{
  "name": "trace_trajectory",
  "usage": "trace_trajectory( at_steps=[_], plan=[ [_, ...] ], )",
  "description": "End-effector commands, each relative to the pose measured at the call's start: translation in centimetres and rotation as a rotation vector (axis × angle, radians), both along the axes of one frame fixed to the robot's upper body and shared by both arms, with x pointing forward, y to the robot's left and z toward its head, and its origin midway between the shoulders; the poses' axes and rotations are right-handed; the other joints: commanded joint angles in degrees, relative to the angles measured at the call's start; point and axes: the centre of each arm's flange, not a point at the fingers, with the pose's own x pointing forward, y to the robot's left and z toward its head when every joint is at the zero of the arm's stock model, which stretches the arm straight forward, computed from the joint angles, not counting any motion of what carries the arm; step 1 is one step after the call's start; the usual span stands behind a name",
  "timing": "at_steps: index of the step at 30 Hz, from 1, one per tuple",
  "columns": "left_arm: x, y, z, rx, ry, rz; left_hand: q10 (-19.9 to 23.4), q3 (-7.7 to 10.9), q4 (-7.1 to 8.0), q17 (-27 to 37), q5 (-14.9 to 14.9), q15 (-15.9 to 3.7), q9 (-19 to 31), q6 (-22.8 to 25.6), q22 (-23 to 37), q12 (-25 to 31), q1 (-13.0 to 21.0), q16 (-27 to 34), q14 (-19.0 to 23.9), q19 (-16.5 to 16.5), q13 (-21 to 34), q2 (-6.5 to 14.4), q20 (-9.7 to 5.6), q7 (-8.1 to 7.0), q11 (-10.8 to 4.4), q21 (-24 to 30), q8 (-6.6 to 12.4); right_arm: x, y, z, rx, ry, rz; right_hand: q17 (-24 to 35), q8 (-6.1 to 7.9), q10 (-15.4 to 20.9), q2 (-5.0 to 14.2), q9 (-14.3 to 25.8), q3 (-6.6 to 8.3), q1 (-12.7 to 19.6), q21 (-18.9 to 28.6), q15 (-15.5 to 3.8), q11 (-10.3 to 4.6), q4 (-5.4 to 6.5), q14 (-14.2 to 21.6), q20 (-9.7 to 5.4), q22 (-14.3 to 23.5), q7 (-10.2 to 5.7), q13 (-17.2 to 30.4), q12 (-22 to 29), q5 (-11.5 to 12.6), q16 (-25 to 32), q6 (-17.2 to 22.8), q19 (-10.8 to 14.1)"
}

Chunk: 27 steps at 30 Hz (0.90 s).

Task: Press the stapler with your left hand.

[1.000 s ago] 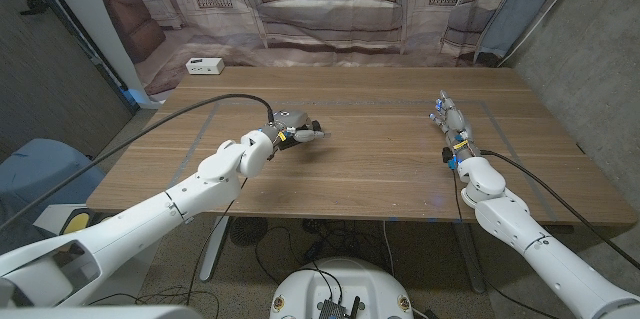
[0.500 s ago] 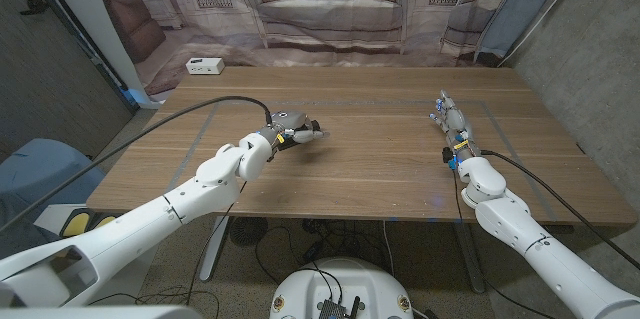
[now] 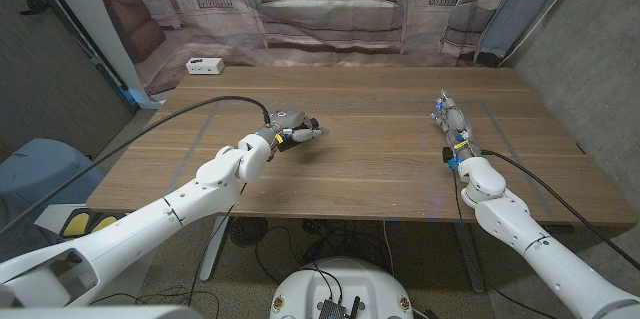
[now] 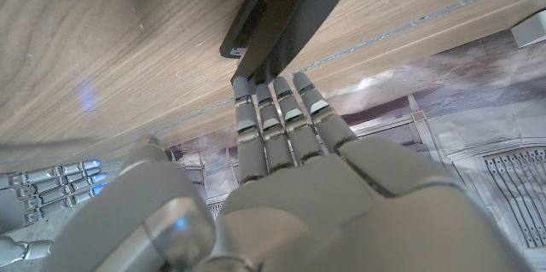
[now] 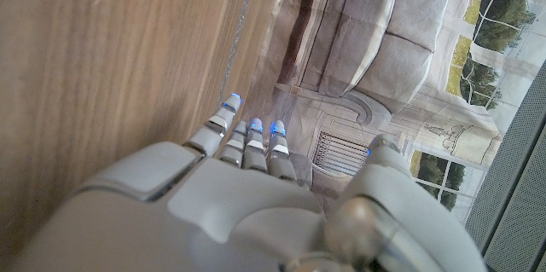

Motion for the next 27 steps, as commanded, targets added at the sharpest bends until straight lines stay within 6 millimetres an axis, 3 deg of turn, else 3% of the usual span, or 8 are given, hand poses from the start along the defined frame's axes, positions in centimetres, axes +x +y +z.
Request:
trace_trajectory(
  at_steps=[1,18,27],
  plan=[
    [-0.5,-0.1,0.3,-0.023,-0.039,-0.005,-0.1,0.56,-0.15,0.1,-0.3,-0.13,0.1,0.1,0.2,0.0,0.1,-0.1,-0.2,-0.4,0.0,0.5,0.05,-0.40,0.09,0.0,0.00,0.1,-0.4,-0.1,0.010,-0.002,-0.003,0.1,-0.03,0.5,0.56,0.2,0.05,0.4,-0.1,0.04,-0.01,-0.33,0.3,-0.23,0.2,-0.03,0.3,-0.1,0.0,-0.2,0.3,0.5],
    [-2.1,0.1,0.4,-0.066,-0.125,-0.029,-0.3,0.76,-0.34,0.1,-0.4,-0.20,0.1,-0.1,0.2,-0.1,0.4,-0.1,-0.5,-0.8,0.0,0.7,0.04,-0.60,-0.09,-0.2,0.01,0.1,-0.5,-0.1,0.010,-0.003,0.002,0.1,-0.05,0.5,0.56,0.2,-0.01,0.3,-0.2,0.02,0.00,-0.39,0.4,-0.22,0.2,0.01,0.3,-0.1,0.0,-0.2,0.3,0.5],
    [-2.7,1.0,0.0,-0.182,-0.236,-0.131,0.4,0.79,-0.44,0.1,-0.5,-0.26,0.1,0.6,0.2,0.2,0.4,0.1,-0.1,-0.2,0.0,0.7,0.17,-0.33,0.14,0.1,0.35,0.0,-0.4,0.0,-0.003,-0.011,0.002,0.1,-0.06,0.4,0.56,0.2,-0.04,0.3,-0.2,-0.01,0.02,-0.42,0.4,-0.27,0.2,-0.04,0.3,-0.2,0.0,-0.2,0.3,0.5]
  ],
)
